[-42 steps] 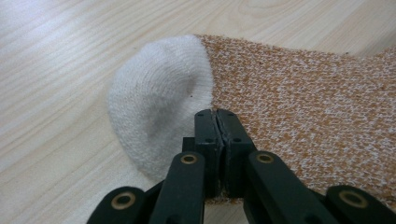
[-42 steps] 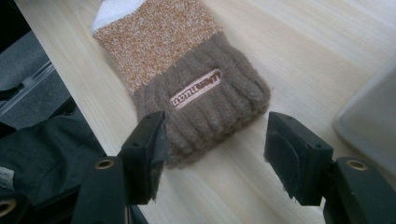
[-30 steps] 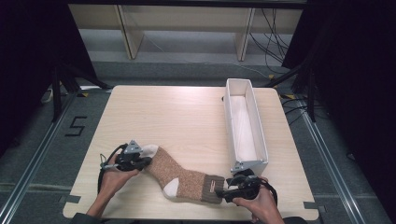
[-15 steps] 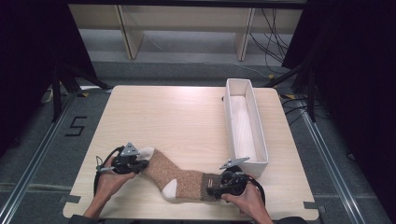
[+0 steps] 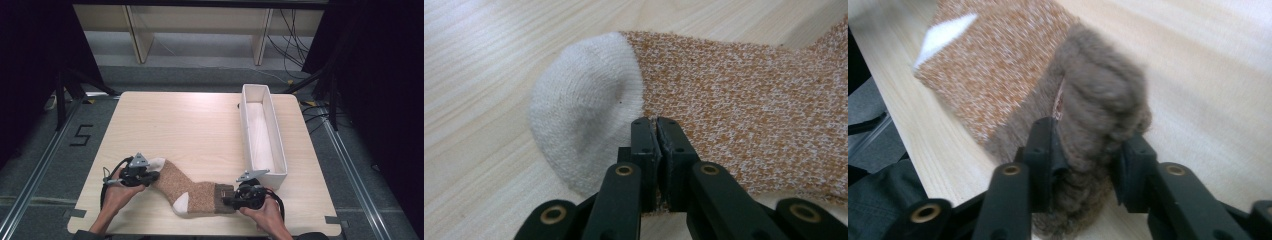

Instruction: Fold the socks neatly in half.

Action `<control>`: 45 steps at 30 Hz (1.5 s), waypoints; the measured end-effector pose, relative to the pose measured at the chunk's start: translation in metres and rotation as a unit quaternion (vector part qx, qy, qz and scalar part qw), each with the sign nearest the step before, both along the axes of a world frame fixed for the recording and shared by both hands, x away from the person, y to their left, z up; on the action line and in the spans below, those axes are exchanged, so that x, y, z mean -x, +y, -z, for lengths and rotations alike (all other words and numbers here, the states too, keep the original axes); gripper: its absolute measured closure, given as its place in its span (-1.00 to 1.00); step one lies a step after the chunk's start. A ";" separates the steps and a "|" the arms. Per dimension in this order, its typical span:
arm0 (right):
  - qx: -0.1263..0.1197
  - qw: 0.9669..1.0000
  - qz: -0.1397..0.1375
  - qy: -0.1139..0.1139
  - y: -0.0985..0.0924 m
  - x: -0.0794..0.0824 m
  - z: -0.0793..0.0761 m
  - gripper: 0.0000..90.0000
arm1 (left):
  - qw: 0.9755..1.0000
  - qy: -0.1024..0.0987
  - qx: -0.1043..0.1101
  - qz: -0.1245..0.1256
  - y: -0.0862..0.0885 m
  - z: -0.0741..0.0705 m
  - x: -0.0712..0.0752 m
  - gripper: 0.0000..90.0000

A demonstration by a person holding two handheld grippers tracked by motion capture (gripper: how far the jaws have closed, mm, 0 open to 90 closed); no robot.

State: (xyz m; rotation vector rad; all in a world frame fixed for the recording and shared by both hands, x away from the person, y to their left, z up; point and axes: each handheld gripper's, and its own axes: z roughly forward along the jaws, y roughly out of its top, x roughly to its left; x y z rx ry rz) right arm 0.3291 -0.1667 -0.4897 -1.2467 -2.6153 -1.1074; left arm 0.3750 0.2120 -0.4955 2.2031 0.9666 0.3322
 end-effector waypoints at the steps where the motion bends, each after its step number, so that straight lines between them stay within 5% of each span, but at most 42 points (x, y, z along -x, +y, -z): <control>1: 0.003 1.000 -0.002 0.000 -0.001 0.000 -0.003 0.51 | 1.000 -0.001 0.001 0.000 0.001 -0.002 0.000 0.90; 5: -0.015 1.000 -0.018 -0.018 -0.007 0.000 -0.015 0.55 | 1.000 -0.015 0.019 -0.003 0.006 -0.012 0.001 0.91; 11: -0.009 0.999 -0.034 -0.036 -0.008 -0.004 -0.038 0.56 | 0.999 -0.032 0.013 -0.014 0.013 -0.021 -0.002 0.91; 27: -0.013 0.999 -0.040 -0.013 -0.026 -0.031 -0.091 0.58 | 0.999 -0.037 0.013 -0.003 0.011 -0.025 -0.005 0.92; 31: -0.006 0.999 -0.037 -0.013 -0.026 -0.039 -0.100 0.59 | 0.999 -0.026 0.018 0.005 0.005 -0.014 -0.008 0.93; 33: 0.000 0.999 -0.033 -0.013 -0.023 -0.042 -0.104 0.59 | 1.000 -0.021 0.003 0.015 -0.002 -0.009 -0.011 0.94; 41: 0.025 0.998 -0.057 -0.024 0.022 -0.059 -0.126 0.59 | 1.000 -0.014 0.004 0.026 -0.017 -0.001 -0.015 0.97; 43: 0.034 0.998 -0.048 0.002 0.038 -0.062 -0.127 0.59 | 1.000 -0.014 0.009 0.025 -0.016 -0.002 -0.014 0.96; 45: 0.038 0.998 -0.058 0.001 0.052 -0.070 -0.125 0.58 | 0.999 -0.015 0.016 0.026 -0.014 -0.004 -0.014 0.96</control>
